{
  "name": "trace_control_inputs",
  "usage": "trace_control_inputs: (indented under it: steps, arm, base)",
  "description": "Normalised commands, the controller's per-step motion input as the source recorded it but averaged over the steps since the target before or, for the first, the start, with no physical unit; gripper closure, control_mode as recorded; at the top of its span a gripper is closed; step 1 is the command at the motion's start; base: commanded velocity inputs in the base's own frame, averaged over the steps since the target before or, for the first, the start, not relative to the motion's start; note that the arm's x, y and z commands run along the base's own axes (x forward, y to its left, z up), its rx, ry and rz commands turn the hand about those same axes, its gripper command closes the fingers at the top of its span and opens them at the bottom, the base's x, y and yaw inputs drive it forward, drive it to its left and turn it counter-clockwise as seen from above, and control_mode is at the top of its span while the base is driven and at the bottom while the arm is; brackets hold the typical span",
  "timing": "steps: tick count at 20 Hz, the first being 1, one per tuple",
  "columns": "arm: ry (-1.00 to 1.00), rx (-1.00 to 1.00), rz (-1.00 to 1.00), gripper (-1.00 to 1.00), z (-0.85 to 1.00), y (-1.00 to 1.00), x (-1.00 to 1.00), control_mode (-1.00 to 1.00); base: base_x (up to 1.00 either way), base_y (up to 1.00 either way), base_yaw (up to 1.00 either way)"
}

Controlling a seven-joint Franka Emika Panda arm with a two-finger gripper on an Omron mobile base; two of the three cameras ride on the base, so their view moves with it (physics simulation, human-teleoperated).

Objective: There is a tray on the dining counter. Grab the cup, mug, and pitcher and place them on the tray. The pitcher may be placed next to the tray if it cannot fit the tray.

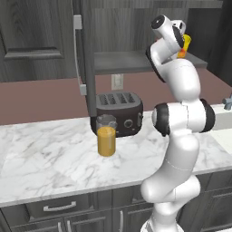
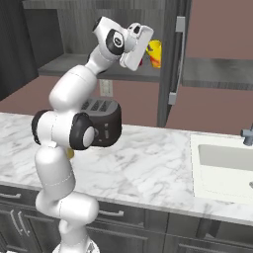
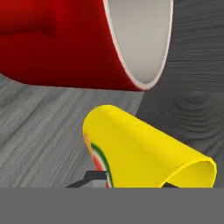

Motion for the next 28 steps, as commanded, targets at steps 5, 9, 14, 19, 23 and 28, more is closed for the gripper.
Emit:
trace_control_inputs:
  steps: [5, 9, 14, 19, 23, 28]
  arm:
    - [0.0, 0.0, 0.0, 1.0, -0.17, 0.13, -0.36, -1.0]
    - [-0.02, 0.0, 0.0, 1.0, -0.03, 0.27, -0.58, -1.0]
    - [-0.04, 0.0, 0.0, 1.0, 0.0, 0.31, -0.61, -1.0]
    - [-0.07, 0.0, 0.0, 1.0, 0.0, 0.32, -0.72, -1.0]
    - [-0.07, -0.02, 0.0, 1.0, 0.02, 0.24, -0.87, -1.0]
    - [-0.01, 0.0, 0.0, 1.0, 0.17, 0.21, -0.94, -1.0]
  base:
    - [0.0, 0.0, 0.0]
    - [0.0, 0.0, 0.0]
    - [0.0, 0.0, 0.0]
    - [0.0, 0.0, 0.0]
    - [0.0, 0.0, 0.0]
    - [0.0, 0.0, 0.0]
